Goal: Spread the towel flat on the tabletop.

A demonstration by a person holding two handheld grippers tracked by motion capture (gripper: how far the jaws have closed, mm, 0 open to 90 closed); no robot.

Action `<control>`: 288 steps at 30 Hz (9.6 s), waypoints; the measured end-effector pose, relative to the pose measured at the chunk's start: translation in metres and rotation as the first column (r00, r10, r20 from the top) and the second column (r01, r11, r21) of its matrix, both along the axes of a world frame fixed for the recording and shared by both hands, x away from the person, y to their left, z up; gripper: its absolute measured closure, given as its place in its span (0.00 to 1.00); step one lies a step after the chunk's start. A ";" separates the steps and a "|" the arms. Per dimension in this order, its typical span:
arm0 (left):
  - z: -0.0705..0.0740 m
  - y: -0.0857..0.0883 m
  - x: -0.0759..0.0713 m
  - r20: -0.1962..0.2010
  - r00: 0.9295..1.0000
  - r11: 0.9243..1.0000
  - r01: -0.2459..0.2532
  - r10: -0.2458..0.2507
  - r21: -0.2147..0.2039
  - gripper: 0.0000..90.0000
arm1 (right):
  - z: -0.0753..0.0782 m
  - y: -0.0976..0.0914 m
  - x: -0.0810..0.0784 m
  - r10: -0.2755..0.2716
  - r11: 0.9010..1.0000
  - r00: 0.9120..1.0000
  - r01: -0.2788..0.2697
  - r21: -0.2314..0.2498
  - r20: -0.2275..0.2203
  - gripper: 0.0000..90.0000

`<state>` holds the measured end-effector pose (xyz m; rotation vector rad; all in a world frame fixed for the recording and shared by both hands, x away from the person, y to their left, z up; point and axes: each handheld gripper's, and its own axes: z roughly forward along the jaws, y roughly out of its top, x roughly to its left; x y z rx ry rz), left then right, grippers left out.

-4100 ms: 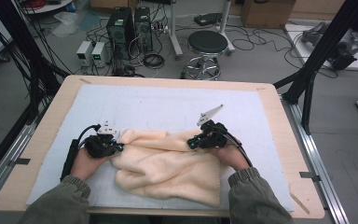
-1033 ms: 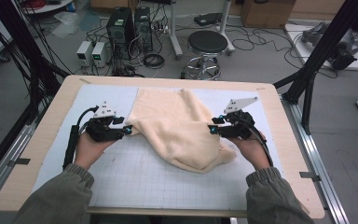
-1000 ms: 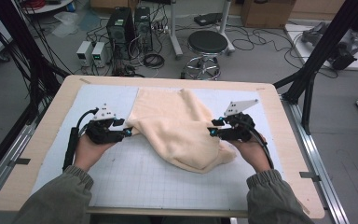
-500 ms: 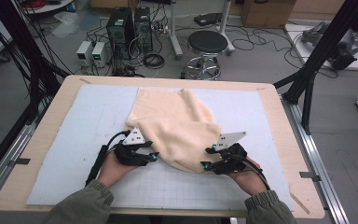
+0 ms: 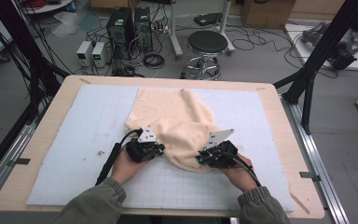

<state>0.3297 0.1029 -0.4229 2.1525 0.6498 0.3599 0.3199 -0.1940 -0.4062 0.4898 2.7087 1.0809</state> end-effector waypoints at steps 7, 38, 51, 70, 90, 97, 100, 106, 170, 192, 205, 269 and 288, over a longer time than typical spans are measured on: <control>0.048 0.030 -0.031 0.092 0.996 0.999 0.002 0.001 -0.040 0.96 | 0.049 0.014 -0.020 0.073 0.996 0.994 -0.078 0.051 0.087 0.93; 0.060 0.067 0.032 0.051 0.984 0.986 -0.167 0.168 -0.026 0.61 | 0.033 0.003 0.086 -0.224 0.971 0.974 0.225 0.084 -0.013 0.75; 0.009 0.066 -0.035 0.010 0.998 0.996 -0.060 0.060 0.058 0.58 | 0.036 0.009 0.005 -0.003 0.993 1.000 0.003 0.114 -0.001 0.58; 0.058 0.085 -0.049 0.081 0.994 0.996 -0.074 0.070 0.045 0.94 | 0.034 0.024 -0.024 0.122 0.988 0.992 -0.121 0.099 -0.012 0.94; 0.031 0.098 0.075 -0.028 0.941 0.931 -0.330 0.338 0.157 0.81 | 0.025 0.010 0.059 -0.173 0.979 0.984 0.175 0.107 -0.030 0.93; 0.050 0.108 0.051 0.019 0.953 0.949 -0.303 0.303 0.083 0.61 | 0.025 0.002 0.058 -0.174 0.976 0.984 0.178 0.127 -0.048 0.76; 0.056 0.106 0.031 0.051 0.964 0.964 -0.263 0.261 0.039 0.58 | 0.030 -0.001 0.049 -0.162 0.978 0.986 0.165 0.125 -0.033 0.72; 0.035 0.076 0.002 0.016 0.991 0.991 -0.136 0.136 0.009 0.58 | 0.034 -0.002 0.039 -0.142 0.985 0.990 0.144 0.097 -0.025 0.69; 0.073 0.094 -0.051 0.111 0.993 0.999 -0.036 0.038 -0.017 0.95 | 0.053 0.011 0.022 -0.010 0.997 0.998 0.006 0.071 0.065 0.96; 0.019 0.127 0.002 -0.031 0.975 0.973 -0.215 0.218 0.090 0.95 | 0.013 0.066 0.103 -0.134 0.991 0.989 0.135 0.006 -0.064 0.83; 0.023 0.129 -0.008 -0.017 0.978 0.976 -0.206 0.208 0.070 0.95 | 0.043 0.023 0.036 -0.052 0.996 0.998 0.049 0.075 0.033 0.65; -0.001 0.100 -0.040 -0.054 0.998 0.996 0.023 -0.019 0.086 0.61 | -0.003 0.010 0.000 0.031 0.999 0.997 -0.033 -0.028 -0.065 0.68; 0.016 0.107 -0.105 -0.037 0.993 0.992 0.113 -0.111 0.059 0.96 | 0.003 0.003 -0.059 0.135 0.991 0.988 -0.134 0.010 -0.072 0.96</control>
